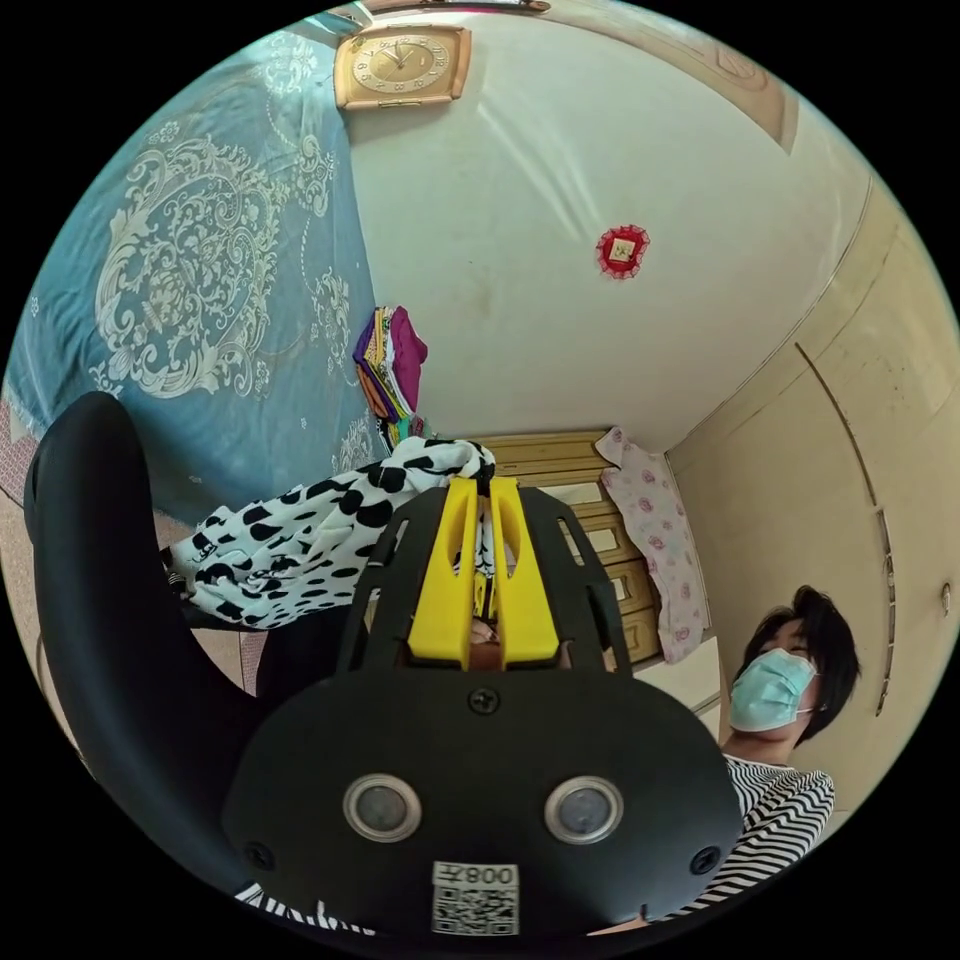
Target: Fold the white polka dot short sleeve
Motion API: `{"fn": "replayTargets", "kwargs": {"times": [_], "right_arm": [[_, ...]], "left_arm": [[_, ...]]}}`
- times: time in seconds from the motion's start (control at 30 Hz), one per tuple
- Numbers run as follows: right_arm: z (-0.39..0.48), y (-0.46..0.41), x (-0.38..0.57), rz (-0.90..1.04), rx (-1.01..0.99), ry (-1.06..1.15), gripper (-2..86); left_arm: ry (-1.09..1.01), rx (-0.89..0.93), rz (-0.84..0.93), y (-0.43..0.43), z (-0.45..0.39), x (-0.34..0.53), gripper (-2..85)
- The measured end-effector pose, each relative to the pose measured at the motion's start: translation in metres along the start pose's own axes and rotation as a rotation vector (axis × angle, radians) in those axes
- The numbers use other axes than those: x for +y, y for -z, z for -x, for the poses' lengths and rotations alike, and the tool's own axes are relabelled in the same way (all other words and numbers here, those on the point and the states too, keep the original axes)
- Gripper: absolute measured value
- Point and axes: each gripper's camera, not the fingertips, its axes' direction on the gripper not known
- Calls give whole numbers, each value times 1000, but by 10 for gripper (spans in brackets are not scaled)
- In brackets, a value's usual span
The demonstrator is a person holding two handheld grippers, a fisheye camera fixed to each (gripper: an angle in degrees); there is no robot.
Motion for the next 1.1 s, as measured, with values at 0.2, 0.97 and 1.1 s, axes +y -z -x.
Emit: {"fn": "replayTargets", "kwargs": {"times": [0.2, 0.97, 1.1], "right_arm": [[44, 9, -9, -42, 2, 6, 22], [151, 65, -462, -83, 183, 106, 25], [234, 89, -618, -154, 244, 316, 26]], "left_arm": [[1, 8, 56, -37, 54, -18, 24], [-123, -3, 237, -355, 288, -367, 25], [-383, 53, 226, -441, 263, -466, 25]]}}
